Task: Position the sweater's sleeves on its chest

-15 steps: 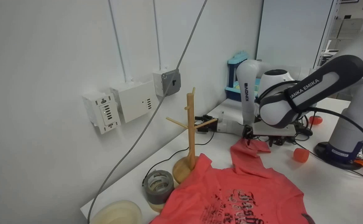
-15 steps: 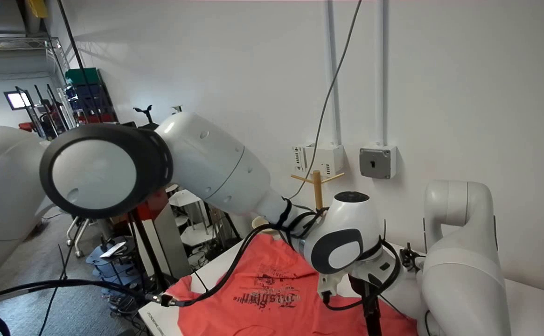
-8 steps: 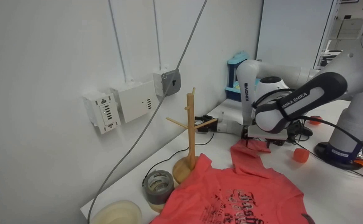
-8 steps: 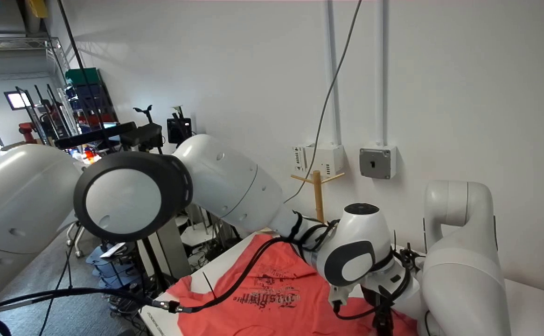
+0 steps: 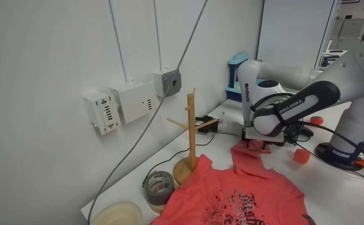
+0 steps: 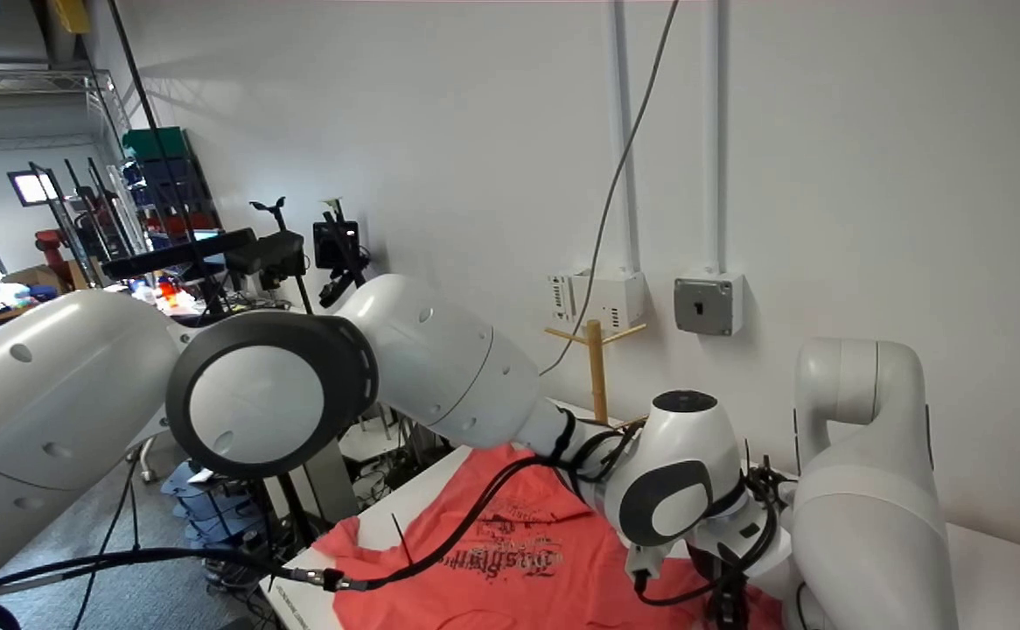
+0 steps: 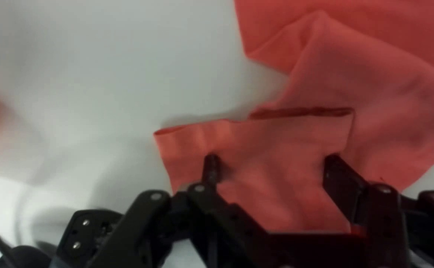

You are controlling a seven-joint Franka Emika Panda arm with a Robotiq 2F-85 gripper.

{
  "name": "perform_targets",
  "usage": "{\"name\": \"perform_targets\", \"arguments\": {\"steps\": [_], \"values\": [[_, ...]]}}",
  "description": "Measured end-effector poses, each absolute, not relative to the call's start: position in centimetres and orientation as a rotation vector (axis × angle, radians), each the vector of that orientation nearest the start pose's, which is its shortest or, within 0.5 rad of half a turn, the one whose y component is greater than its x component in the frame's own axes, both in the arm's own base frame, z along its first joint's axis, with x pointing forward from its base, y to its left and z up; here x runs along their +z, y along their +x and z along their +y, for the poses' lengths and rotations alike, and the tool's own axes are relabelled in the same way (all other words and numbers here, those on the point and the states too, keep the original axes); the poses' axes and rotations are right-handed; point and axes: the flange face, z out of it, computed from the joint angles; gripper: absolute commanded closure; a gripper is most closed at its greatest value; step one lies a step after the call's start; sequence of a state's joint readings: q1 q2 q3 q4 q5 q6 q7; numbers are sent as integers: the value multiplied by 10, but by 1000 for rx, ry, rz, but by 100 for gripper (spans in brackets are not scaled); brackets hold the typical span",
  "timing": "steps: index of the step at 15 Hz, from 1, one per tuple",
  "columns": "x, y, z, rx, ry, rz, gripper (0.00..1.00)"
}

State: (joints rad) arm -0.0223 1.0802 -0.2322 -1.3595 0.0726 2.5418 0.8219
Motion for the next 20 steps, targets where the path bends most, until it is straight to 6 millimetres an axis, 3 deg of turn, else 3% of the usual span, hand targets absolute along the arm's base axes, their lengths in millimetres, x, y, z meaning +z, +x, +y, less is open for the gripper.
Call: {"name": "perform_targets", "arguments": {"steps": [5,6,9,12,16,20], "values": [[92,724,-148,-300,-2830,1557,96],[93,724,-148,-303,-2829,1557,100],[97,726,-149,-316,-2834,1555,99],[114,729,-150,-355,-2855,1538,99],[159,729,-142,-414,-2913,1449,99],[210,715,-118,-394,-2973,1229,99]]}}
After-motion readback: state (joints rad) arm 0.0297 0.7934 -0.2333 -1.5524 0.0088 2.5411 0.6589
